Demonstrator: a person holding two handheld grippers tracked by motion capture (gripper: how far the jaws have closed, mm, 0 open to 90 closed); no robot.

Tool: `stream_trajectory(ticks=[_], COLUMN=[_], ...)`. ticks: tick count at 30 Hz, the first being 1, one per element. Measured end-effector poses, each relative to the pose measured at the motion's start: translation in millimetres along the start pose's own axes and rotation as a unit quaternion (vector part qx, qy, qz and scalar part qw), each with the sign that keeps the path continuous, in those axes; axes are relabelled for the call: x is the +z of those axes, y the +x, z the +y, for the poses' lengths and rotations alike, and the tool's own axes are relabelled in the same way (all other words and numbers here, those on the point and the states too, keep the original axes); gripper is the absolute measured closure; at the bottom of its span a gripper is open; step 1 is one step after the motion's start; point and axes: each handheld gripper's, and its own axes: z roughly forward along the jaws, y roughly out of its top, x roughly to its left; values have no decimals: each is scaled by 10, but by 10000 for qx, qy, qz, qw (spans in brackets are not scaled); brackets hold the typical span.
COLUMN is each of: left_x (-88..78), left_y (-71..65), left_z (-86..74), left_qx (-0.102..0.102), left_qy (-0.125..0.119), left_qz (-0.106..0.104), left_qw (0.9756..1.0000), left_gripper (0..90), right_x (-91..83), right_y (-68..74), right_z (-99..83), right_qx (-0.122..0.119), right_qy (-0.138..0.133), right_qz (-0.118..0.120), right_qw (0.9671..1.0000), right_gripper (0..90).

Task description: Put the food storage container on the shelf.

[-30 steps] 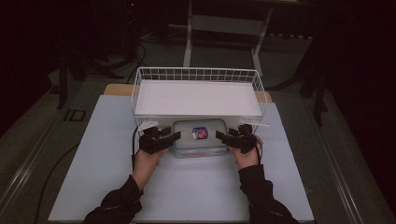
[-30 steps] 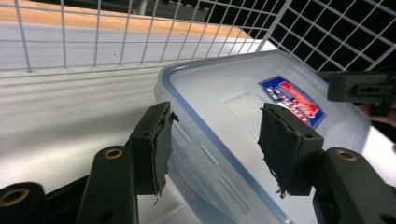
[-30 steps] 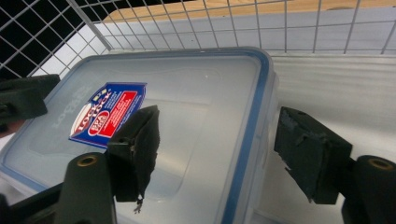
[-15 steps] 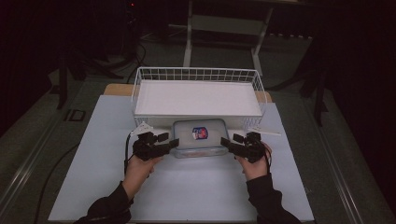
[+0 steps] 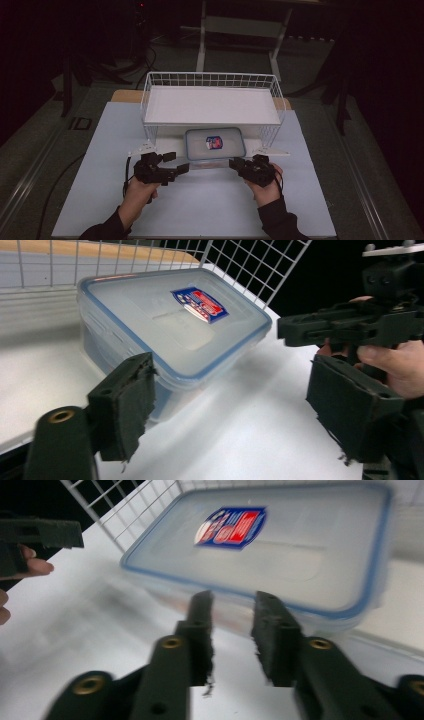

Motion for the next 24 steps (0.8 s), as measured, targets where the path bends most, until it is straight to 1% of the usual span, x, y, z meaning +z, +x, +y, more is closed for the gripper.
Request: stream_trajectory(ticks=[2, 3, 4, 5, 6, 7, 10, 11, 15, 17, 19, 22, 24], left_x=[-30, -44, -57, -63, -63, -63, -66, -65, -66, -75, -78, -79, -77], left_y=[-29, -42, -53, -65, -73, -78, -77, -77, -63, -51, -40, -32, -33], left_z=[-24, -38, -51, -66, -82, -98, -145, -154, -181, -191, -194, -201, -206], left_qx=[64, 67, 62, 88, 123, 116, 94, 97, 113, 95, 108, 115, 139], left_qy=[28, 6, -19, -23, 1, 24, 40, 36, -17, -79, -71, -88, -95], left_qz=[12, -4, -38, -23, -13, -27, -30, -15, 99, 128, 151, 178, 212], left_qw=[10000, 10000, 10000, 10000, 9999, 9999, 9999, 9999, 9999, 9998, 9998, 9997, 9996], left_gripper=[138, 137, 132, 110, 56, 1, 0, 0, 0, 0, 0, 0, 0], right_x=[36, 52, 69, 88, 105, 123, 202, 202, 301, 350, 381, 440, 480], right_y=[29, 39, 46, 59, 69, 82, 119, 119, 129, 124, 134, 149, 154], right_z=[-24, -33, -42, -49, -56, -60, -71, -71, -71, -65, -40, 1, 21], right_qx=[-56, -61, -56, -51, -61, -69, -109, -109, -123, -106, -104, -211, -206], right_qy=[52, 81, 98, 124, 121, 144, 231, 231, 299, 292, 246, 256, 262], right_qz=[31, 38, 46, 40, 37, 33, 44, 44, 25, 30, 26, 11, 4], right_qw=[10000, 9999, 9999, 9999, 9999, 9999, 9997, 9997, 9995, 9995, 9996, 9994, 9994], right_gripper=[839, 879, 895, 897, 897, 898, 898, 898, 898, 899, 899, 898, 899])
